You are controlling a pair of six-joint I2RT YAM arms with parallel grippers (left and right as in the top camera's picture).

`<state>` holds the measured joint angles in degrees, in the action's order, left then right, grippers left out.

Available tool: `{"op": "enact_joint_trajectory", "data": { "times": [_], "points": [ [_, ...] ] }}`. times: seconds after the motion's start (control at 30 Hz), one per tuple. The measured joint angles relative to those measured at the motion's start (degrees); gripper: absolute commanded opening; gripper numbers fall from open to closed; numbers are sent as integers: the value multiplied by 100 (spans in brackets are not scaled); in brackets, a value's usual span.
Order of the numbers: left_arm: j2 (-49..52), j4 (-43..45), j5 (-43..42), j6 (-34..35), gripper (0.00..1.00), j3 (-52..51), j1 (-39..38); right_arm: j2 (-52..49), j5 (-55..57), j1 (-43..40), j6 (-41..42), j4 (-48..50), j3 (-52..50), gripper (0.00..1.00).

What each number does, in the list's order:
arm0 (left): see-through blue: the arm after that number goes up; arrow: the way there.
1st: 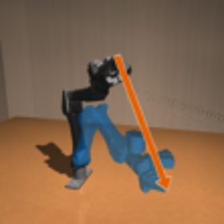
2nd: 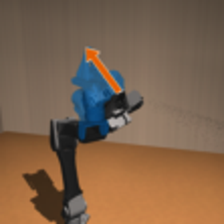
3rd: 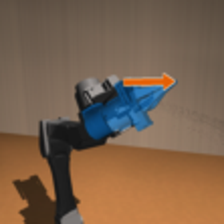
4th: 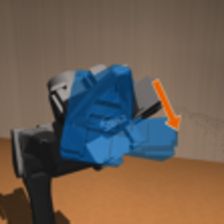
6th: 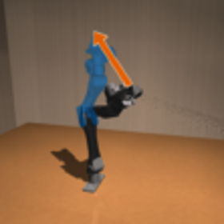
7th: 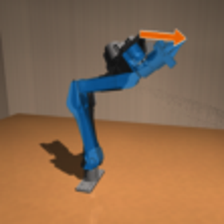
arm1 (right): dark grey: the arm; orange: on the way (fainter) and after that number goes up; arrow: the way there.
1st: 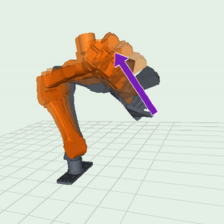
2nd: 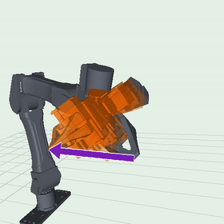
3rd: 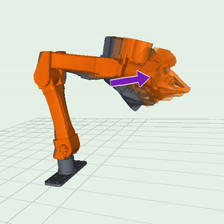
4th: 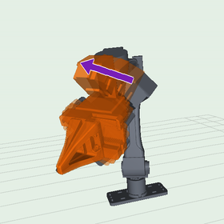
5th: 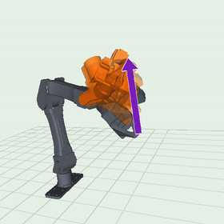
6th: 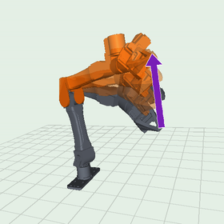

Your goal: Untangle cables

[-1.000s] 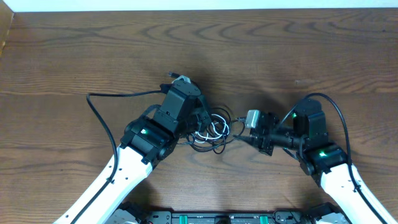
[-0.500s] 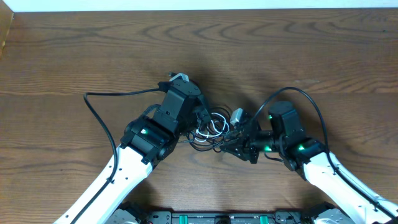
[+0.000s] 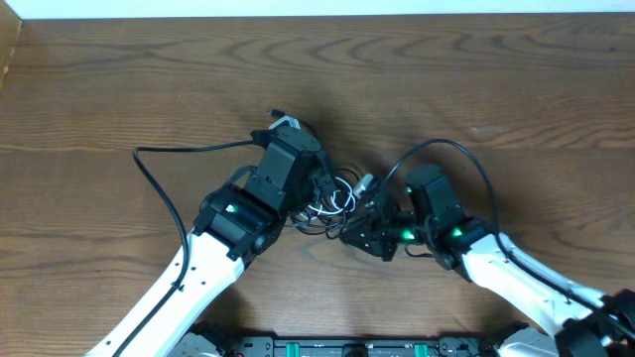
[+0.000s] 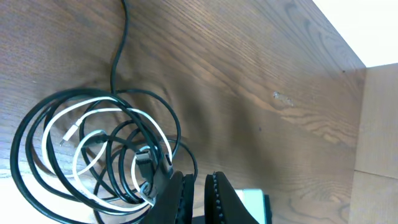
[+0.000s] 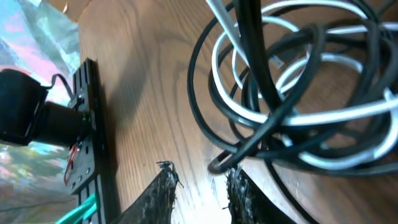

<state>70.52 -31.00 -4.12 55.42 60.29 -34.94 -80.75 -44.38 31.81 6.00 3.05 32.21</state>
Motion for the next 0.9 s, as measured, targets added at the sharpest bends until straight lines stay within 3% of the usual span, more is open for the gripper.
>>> {"op": "enact_joint_trajectory", "data": {
  "times": [0.3, 0.57, 0.8, 0.9],
  "points": [
    [11, -2, -2, 2, 7, 0, 0, -323, 743, 79, 835, 328, 0, 31],
    [11, -2, 0, 2, 7, 0, 0, -352, 984, 96, 1838, 535, 0, 29],
    [11, -4, 0, 2, 8, 0, 0, -352, 1397, 317, 2297, 496, 0, 4],
    [13, -13, 0, 2, 8, 0, 0, -352, 1532, 365, 2369, 496, 0, 1]
  ]
}}
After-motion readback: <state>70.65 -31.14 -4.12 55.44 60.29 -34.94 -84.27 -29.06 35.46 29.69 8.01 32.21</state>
